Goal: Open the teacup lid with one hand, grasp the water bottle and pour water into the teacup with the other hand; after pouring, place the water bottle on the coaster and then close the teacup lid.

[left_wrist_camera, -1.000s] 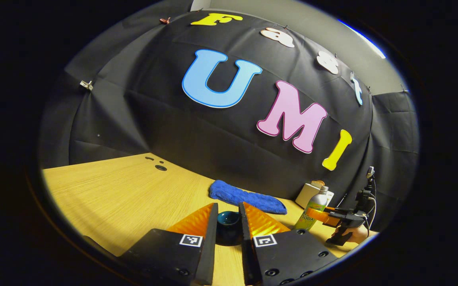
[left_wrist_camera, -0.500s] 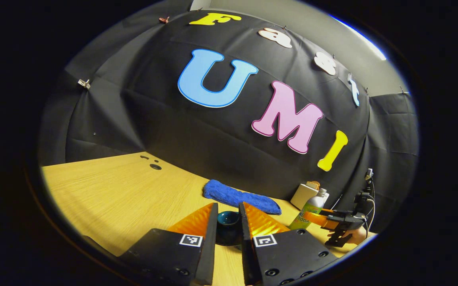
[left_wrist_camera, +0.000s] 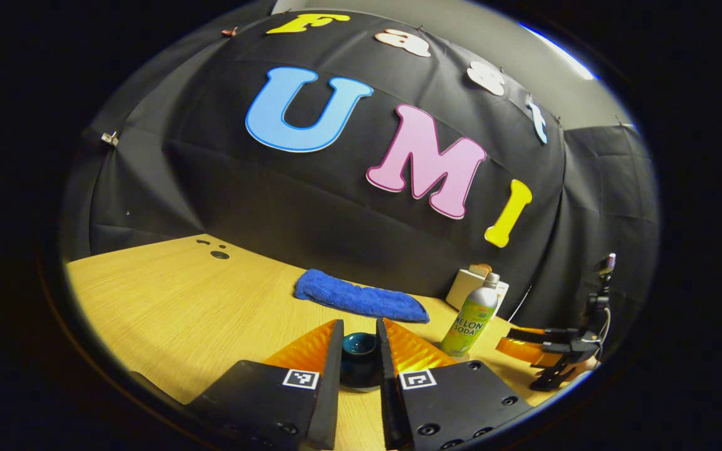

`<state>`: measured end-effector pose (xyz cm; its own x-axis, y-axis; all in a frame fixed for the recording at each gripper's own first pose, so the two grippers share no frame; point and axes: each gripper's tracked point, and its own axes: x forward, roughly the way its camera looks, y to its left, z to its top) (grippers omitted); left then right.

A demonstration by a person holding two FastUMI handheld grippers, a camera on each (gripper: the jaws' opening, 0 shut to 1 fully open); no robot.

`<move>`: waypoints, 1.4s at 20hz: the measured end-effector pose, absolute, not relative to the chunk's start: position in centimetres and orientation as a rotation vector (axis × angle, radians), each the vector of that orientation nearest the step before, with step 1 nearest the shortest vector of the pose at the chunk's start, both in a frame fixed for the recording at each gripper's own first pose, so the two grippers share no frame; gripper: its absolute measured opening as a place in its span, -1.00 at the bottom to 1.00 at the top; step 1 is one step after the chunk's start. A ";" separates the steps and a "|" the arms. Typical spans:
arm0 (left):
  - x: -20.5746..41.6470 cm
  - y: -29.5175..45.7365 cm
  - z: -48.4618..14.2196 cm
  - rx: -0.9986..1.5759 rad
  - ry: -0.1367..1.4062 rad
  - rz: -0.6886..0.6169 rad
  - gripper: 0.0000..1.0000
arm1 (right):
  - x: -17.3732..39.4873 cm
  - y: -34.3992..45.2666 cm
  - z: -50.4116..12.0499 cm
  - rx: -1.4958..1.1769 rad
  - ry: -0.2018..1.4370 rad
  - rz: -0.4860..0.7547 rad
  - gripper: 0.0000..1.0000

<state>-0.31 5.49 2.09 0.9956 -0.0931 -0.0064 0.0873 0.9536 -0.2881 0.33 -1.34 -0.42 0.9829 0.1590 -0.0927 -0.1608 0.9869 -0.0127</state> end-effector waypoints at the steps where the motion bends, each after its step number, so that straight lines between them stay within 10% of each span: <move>1: 0.0 5.2 1.8 -0.274 0.026 -0.087 -0.36 | 0.0 -1.3 -0.2 -0.024 0.074 0.163 0.92; 28: 4.7 1.2 -2.8 0.030 0.200 0.002 -0.24 | -0.7 -2.2 0.2 0.004 0.001 0.108 0.94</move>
